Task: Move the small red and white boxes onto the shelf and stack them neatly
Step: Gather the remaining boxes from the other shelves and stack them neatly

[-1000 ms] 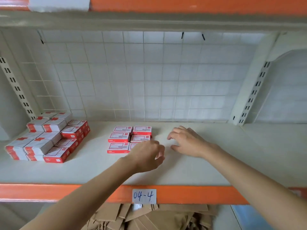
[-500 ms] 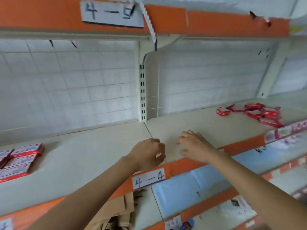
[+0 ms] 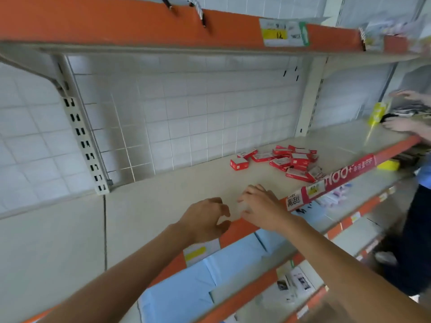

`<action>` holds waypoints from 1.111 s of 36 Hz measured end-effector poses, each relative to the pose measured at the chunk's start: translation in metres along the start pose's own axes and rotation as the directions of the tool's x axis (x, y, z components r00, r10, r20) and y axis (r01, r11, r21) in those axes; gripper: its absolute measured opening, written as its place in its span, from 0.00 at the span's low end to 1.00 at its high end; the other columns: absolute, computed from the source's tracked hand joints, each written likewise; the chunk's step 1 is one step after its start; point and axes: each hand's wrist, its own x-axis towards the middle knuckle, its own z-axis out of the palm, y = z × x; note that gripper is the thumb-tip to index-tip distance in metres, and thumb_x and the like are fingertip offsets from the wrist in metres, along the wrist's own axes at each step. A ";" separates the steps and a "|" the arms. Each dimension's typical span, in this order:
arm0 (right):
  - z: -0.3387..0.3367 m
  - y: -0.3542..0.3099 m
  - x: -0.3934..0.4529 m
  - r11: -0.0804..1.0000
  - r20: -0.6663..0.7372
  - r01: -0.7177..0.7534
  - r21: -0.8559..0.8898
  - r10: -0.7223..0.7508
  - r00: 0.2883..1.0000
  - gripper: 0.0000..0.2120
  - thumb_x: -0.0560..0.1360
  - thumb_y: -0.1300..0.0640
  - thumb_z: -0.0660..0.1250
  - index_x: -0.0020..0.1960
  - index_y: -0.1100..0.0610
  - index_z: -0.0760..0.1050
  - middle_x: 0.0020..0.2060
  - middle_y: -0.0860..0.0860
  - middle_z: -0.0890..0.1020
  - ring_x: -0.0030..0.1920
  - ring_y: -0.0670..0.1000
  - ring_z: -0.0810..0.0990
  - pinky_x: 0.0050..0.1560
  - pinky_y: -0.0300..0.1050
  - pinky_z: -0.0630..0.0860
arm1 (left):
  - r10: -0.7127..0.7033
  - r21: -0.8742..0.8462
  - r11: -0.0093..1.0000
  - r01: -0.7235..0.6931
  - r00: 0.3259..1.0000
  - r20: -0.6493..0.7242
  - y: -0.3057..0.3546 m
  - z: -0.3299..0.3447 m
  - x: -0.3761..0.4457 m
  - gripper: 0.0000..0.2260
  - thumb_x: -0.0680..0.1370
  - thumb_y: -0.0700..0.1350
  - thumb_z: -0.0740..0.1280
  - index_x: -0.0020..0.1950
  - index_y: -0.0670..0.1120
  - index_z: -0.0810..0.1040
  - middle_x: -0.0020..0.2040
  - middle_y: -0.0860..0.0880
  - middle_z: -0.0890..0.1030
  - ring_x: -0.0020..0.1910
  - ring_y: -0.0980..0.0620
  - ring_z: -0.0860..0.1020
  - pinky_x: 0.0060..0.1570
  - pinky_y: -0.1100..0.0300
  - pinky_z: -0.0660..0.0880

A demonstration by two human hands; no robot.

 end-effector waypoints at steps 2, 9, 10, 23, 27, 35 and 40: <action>-0.001 0.019 0.015 1.000 -0.003 -0.003 0.005 0.003 1.000 0.19 0.76 0.52 0.60 0.67 0.52 0.69 0.63 0.48 0.69 0.65 0.50 0.63 0.63 0.49 0.63 | -0.004 0.003 1.000 0.004 1.000 -0.005 -0.003 0.005 0.026 0.14 0.78 0.51 0.62 0.62 0.51 0.75 0.56 0.51 0.75 0.54 0.50 0.77 0.53 0.57 0.73; -0.020 0.089 0.085 0.999 0.040 -0.001 -0.052 0.004 0.999 0.21 0.77 0.53 0.61 0.69 0.52 0.67 0.69 0.49 0.67 0.70 0.51 0.63 0.69 0.52 0.62 | -0.051 -0.019 0.999 0.050 0.998 -0.042 -0.017 0.008 0.110 0.14 0.79 0.51 0.61 0.62 0.51 0.75 0.58 0.52 0.75 0.54 0.52 0.76 0.51 0.60 0.71; -0.020 0.098 0.096 0.999 0.041 -0.011 -0.049 0.013 0.999 0.21 0.77 0.54 0.61 0.69 0.52 0.67 0.70 0.50 0.66 0.70 0.52 0.63 0.69 0.53 0.62 | -0.055 -0.015 0.998 0.054 0.998 -0.042 -0.018 0.009 0.120 0.14 0.79 0.51 0.61 0.62 0.51 0.75 0.58 0.52 0.75 0.54 0.52 0.76 0.51 0.61 0.71; -0.006 0.180 0.183 0.999 0.053 0.040 -0.017 -0.039 0.998 0.17 0.76 0.57 0.63 0.64 0.59 0.70 0.64 0.54 0.70 0.65 0.54 0.66 0.63 0.50 0.69 | -0.199 -0.023 0.980 0.198 0.980 -0.032 -0.013 0.025 0.190 0.14 0.79 0.51 0.61 0.62 0.50 0.76 0.61 0.52 0.76 0.57 0.52 0.76 0.53 0.61 0.71; -0.005 0.191 0.202 0.991 0.043 0.130 -0.016 -0.129 0.991 0.21 0.78 0.56 0.60 0.70 0.59 0.64 0.68 0.54 0.65 0.68 0.55 0.62 0.64 0.52 0.67 | -0.287 -0.041 0.958 0.285 0.956 -0.055 -0.004 0.026 0.198 0.13 0.78 0.51 0.62 0.60 0.50 0.77 0.58 0.52 0.76 0.54 0.52 0.76 0.50 0.61 0.70; 0.003 0.211 0.235 0.971 0.176 0.240 0.021 -0.239 0.955 0.26 0.81 0.51 0.54 0.76 0.58 0.52 0.76 0.52 0.53 0.75 0.55 0.51 0.73 0.54 0.56 | -0.464 -0.083 0.886 0.457 0.880 -0.102 0.021 0.035 0.204 0.12 0.78 0.50 0.63 0.58 0.49 0.78 0.55 0.52 0.78 0.52 0.53 0.77 0.49 0.60 0.72; 0.010 0.210 0.242 0.951 0.077 0.303 -0.064 -0.299 0.951 0.22 0.78 0.46 0.58 0.66 0.59 0.68 0.65 0.56 0.67 0.65 0.57 0.62 0.61 0.51 0.67 | -0.565 -0.090 0.825 0.558 0.819 -0.098 0.044 0.046 0.198 0.11 0.78 0.49 0.63 0.56 0.49 0.79 0.53 0.51 0.79 0.50 0.51 0.78 0.49 0.57 0.74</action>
